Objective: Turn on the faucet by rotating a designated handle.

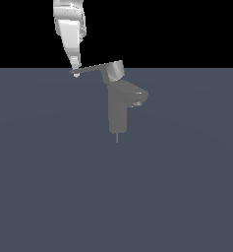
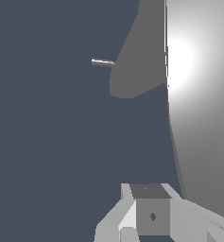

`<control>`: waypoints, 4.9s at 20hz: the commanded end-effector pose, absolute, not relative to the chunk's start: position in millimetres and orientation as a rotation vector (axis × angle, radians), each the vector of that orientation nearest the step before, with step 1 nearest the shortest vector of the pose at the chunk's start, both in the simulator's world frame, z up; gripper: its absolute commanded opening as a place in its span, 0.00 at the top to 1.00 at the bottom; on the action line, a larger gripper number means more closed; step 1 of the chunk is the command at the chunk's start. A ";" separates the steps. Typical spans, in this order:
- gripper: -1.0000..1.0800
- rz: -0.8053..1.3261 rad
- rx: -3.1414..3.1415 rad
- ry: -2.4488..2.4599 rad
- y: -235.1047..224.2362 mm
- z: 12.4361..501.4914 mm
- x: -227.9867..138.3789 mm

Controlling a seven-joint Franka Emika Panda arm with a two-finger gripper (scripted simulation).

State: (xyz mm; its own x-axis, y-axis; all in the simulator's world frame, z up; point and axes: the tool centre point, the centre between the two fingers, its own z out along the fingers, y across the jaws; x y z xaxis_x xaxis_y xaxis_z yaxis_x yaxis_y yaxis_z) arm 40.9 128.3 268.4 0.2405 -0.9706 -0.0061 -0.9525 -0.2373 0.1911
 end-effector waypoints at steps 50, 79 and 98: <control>1.00 -0.190 2.345 -1.843 39.4 294.2 -77.6; 1.00 -0.203 2.371 -1.803 -61.3 292.2 -59.4; 1.00 -0.193 2.355 -1.828 -108.8 286.0 -6.2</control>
State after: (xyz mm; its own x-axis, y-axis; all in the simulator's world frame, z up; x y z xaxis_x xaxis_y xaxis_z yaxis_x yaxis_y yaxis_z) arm -10.8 -95.9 286.9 0.2623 -0.9649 -0.0123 -0.9443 -0.2592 0.2029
